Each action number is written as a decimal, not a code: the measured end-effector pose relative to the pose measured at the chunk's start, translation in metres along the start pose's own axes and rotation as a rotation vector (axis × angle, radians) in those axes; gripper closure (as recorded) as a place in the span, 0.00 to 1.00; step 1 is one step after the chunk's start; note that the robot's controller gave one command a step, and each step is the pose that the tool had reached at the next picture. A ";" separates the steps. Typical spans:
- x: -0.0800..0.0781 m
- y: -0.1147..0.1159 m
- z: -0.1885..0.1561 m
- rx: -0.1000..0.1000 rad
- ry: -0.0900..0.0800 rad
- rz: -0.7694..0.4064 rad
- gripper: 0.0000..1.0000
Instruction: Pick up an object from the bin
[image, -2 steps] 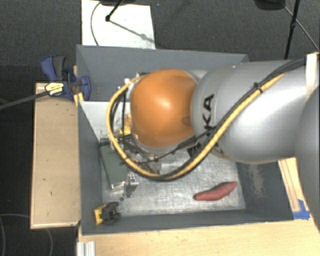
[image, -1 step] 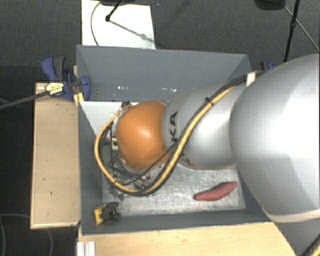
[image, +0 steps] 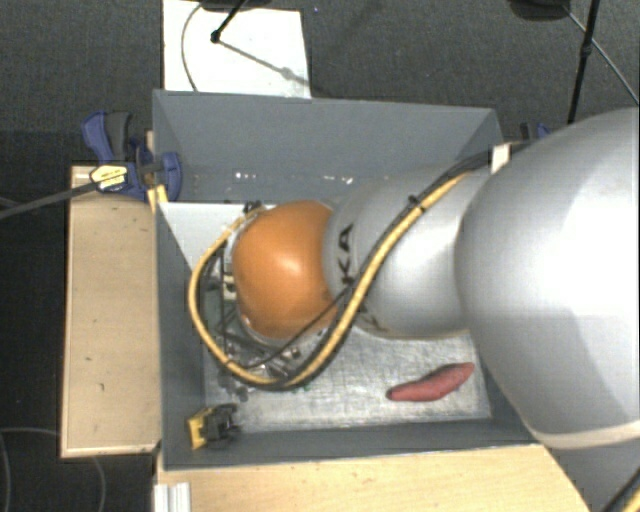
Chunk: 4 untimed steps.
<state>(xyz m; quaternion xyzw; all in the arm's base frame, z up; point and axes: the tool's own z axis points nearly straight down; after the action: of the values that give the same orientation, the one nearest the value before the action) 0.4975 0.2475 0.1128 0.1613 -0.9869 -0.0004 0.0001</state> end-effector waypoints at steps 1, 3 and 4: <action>0.000 0.000 0.000 0.000 0.001 0.004 1.00; 0.000 0.000 0.000 0.000 0.002 0.005 1.00; 0.000 0.000 0.000 0.000 0.002 0.010 1.00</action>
Offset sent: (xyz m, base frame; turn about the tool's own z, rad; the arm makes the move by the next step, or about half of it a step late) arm 0.0000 0.0000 0.0000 0.0000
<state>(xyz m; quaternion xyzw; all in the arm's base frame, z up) 0.4975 0.2472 0.1128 0.1563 -0.9877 -0.0002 0.0011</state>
